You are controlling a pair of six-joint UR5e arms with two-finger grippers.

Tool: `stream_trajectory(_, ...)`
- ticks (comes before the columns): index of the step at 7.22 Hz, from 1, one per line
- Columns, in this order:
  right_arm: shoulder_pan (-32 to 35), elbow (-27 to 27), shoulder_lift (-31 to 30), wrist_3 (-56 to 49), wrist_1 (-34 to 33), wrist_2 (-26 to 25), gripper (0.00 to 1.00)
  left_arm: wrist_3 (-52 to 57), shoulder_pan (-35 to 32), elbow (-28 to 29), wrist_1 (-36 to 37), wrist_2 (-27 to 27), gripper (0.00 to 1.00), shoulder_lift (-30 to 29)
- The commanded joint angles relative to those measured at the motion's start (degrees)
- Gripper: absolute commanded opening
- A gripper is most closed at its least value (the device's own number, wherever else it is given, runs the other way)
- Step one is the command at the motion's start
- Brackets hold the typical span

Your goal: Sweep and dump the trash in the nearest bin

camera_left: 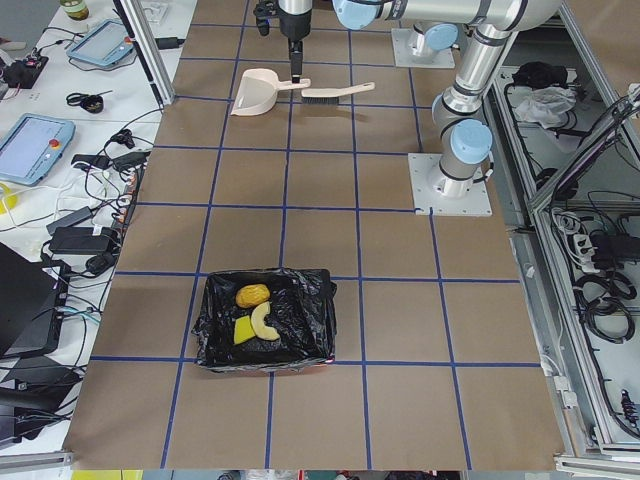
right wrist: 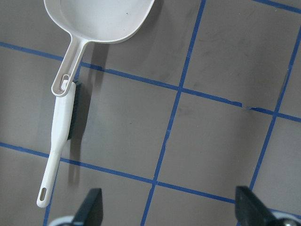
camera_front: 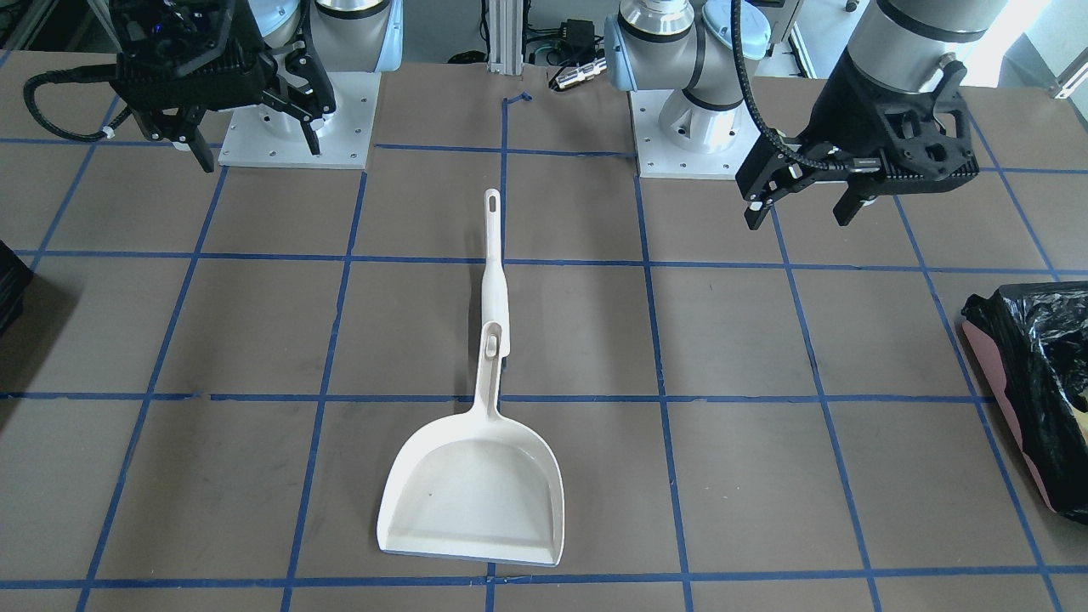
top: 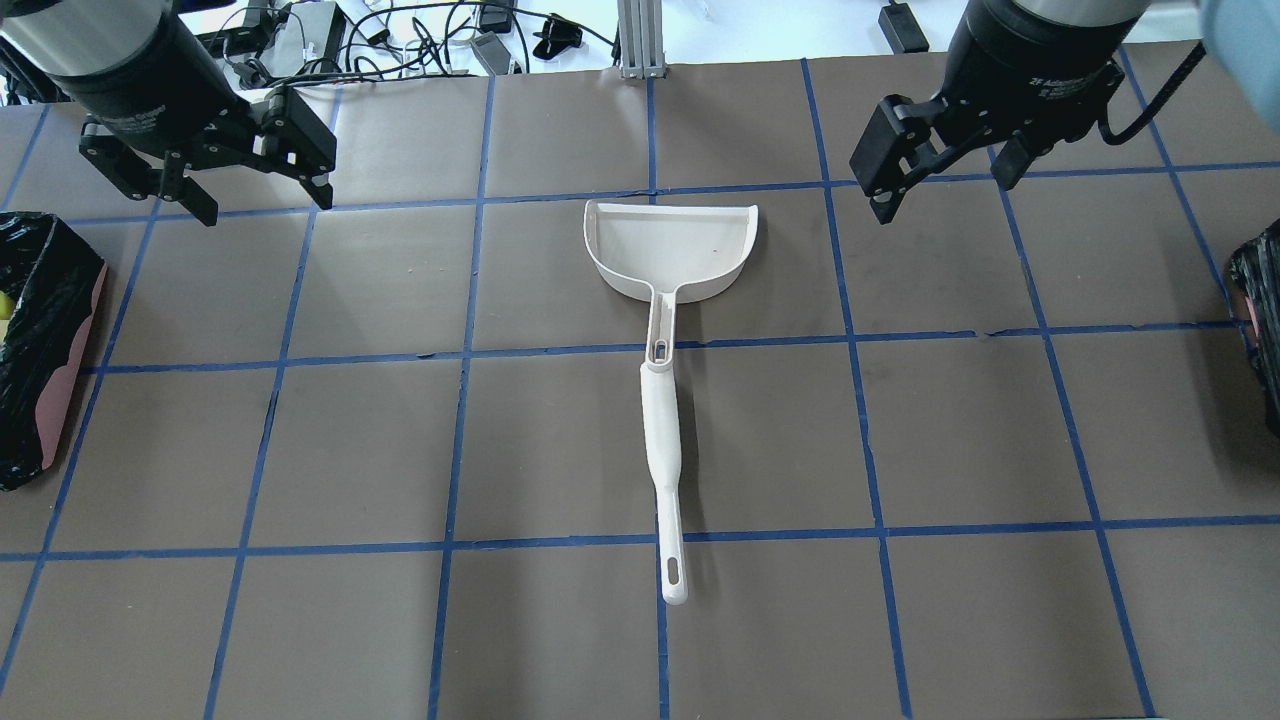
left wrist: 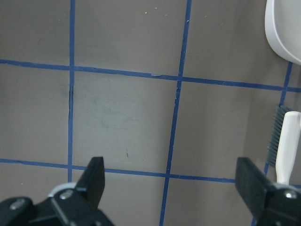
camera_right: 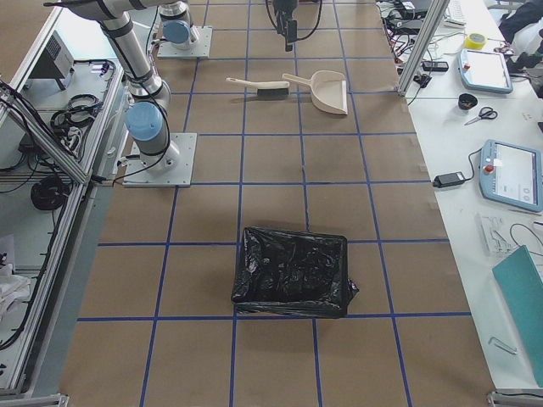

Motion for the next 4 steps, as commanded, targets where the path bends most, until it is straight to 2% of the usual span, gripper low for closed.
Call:
stream_trajectory(1,-0.1,0.0,0.0,7.1,-0.6,0.1,1.00,-2.2,0.0,-1.8,1.0,1.6,1.00,0.0)
stream_trajectory(4,0.0,-0.1,-0.1,9.4,-0.3,0.1,1.00,-3.1,-1.0,-1.9,1.6,1.6,1.00,-0.2)
